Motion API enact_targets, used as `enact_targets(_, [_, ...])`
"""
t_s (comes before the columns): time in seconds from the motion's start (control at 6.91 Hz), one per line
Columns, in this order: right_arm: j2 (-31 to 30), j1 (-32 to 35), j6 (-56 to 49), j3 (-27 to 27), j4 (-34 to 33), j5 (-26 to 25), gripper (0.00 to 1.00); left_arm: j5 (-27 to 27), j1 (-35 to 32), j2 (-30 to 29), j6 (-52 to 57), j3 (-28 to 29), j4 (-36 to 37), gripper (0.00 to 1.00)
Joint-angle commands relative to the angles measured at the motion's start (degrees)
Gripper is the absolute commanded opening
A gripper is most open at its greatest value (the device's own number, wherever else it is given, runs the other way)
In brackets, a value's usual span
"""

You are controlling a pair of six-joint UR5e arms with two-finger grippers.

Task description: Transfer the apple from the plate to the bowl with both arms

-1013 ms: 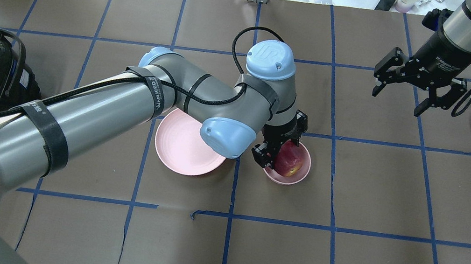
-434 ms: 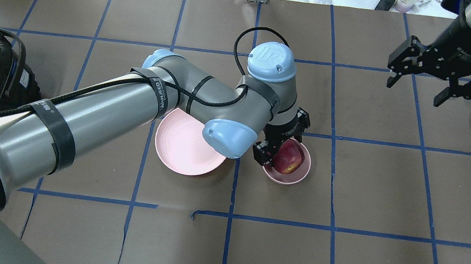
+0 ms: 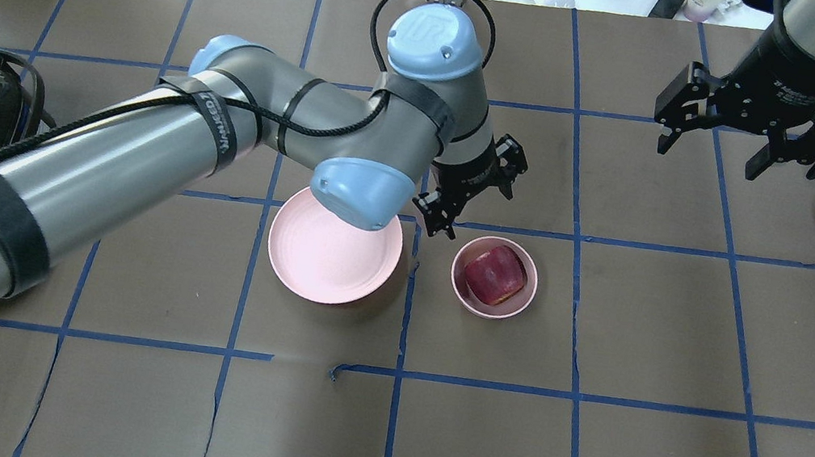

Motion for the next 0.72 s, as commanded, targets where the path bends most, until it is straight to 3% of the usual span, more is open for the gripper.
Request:
enact_targets(0.0, [0.2,2.6,-1.1,-0.2,0.2,-2.8,1.0,0.2,4.4,8.5,15.9,4.4,-15.8,1.0])
enact_targets(0.14, [0.0,2.6,-1.7,-0.2,0.3,-2.9,1.0,0.6,6.7,12.4,20.9,6.8,-24.9,1.0])
enact_targets(0.43, [-0.9,2.6,-1.1,-0.2,-0.4,-1.9,1.0,9.3,7.9,19.7,35.6,6.3,-32.3,1.0])
enact_targets(0.58, [-1.0,2.6,-0.9,-0.2,-0.1,-2.1,1.0,9.6,9.4,21.2,40.3,5.8,-33.7,1.0])
